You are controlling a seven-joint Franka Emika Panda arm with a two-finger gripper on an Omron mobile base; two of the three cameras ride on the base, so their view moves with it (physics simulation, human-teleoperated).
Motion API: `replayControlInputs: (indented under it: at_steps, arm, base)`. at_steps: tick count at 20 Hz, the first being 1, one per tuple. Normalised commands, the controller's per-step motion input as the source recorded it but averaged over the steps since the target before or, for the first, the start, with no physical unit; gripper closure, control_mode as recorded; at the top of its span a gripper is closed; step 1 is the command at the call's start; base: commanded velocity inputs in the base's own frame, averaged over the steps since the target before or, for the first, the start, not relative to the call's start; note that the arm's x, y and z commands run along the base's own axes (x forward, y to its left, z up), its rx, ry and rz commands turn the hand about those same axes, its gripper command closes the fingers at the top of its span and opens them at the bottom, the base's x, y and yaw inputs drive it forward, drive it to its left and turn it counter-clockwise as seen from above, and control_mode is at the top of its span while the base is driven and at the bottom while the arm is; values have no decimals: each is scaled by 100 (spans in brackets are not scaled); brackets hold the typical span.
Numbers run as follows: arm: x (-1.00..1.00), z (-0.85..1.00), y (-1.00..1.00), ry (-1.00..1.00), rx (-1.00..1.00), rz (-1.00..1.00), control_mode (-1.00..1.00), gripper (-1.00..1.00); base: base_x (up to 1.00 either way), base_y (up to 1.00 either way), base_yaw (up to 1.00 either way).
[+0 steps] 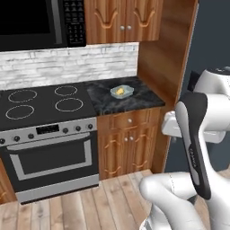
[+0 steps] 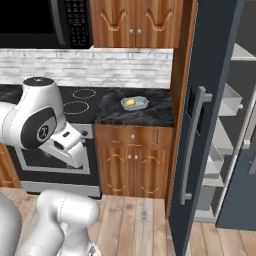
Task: Take the mushroom and potato out of the freezer and place them in the tupperware container on the counter. Then put the tupperware containing the vegetables back in the freezer.
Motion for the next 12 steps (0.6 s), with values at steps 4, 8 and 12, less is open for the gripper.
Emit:
replayControlInputs:
  at_steps: [4,8,12]
  arm:
    - [0,0,0,0,0,0,100,-100]
    - [0,0,0,0,0,0,100,-100]
    - [0,0,0,0,0,0,100,-100]
  base:
    - [12,-100,4]
    - [13,-98,5]
    - [0,-94,6]
